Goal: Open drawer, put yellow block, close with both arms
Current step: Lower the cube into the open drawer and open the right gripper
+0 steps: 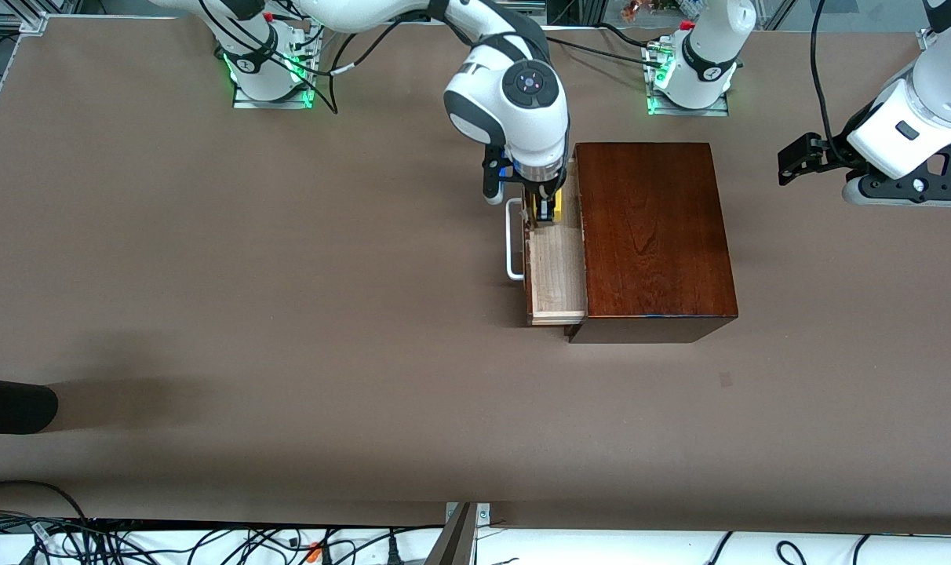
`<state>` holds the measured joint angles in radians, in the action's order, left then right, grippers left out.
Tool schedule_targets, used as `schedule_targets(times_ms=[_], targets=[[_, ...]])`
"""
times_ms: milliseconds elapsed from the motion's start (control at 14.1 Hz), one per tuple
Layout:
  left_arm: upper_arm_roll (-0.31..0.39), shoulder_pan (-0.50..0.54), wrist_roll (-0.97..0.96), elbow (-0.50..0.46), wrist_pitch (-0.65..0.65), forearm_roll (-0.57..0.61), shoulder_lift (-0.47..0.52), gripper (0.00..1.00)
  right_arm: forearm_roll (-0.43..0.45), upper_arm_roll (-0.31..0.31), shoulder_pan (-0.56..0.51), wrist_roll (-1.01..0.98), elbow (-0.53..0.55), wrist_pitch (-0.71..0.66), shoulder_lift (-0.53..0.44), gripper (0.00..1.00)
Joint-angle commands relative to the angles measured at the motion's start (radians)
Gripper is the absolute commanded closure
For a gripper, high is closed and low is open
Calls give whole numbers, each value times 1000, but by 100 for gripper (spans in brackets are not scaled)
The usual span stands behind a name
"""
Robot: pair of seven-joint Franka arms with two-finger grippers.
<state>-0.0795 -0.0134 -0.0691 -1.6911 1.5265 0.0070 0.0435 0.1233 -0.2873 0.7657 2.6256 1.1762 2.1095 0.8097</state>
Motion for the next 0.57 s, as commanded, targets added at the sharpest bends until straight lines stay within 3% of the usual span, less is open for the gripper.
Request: schedule_targets(times_ms=[0, 213, 284, 355, 497], targets=[[1, -2, 3, 22, -22, -19, -5, 0, 29, 13, 18, 27, -39, 12, 37, 100], [1, -2, 5, 24, -22, -19, -5, 0, 29, 13, 18, 24, -39, 15, 48, 99], [1, -2, 5, 22, -20, -19, -5, 0, 29, 13, 18, 24, -39, 15, 51, 68], [1, -2, 5, 24, -22, -19, -5, 0, 29, 13, 18, 24, -39, 21, 51, 5], [1, -2, 5, 24, -22, -19, -5, 0, 29, 13, 18, 17, -41, 27, 51, 0]])
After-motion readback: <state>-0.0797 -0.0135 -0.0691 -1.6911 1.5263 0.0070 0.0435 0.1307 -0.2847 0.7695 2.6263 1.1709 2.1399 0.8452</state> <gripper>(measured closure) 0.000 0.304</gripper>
